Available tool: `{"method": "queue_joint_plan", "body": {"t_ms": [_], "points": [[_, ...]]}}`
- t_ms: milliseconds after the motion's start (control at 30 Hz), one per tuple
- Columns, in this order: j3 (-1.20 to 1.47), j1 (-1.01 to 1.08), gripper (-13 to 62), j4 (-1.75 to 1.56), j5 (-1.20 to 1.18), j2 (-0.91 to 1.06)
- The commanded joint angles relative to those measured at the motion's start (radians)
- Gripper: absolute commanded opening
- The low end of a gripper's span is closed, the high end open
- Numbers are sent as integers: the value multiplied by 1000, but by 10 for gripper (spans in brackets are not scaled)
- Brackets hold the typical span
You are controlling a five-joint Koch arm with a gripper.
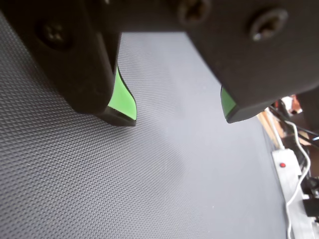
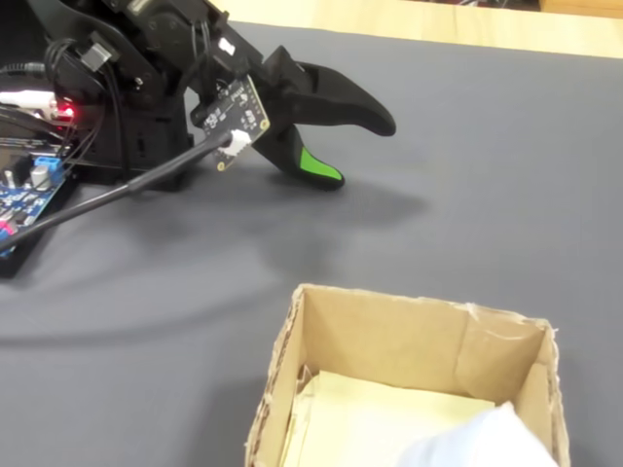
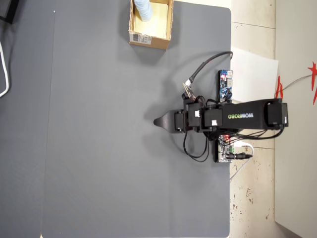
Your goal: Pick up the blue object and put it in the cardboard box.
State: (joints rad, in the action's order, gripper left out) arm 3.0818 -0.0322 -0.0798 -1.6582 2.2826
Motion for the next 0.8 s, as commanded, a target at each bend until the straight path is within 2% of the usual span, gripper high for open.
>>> {"method": "queue_joint_plan", "body": {"t_ms": [0, 400, 767], "points": [[37, 3, 338, 32, -17, 84], [37, 112, 338, 112, -14, 78], [37, 110, 338, 115, -14, 80]]}}
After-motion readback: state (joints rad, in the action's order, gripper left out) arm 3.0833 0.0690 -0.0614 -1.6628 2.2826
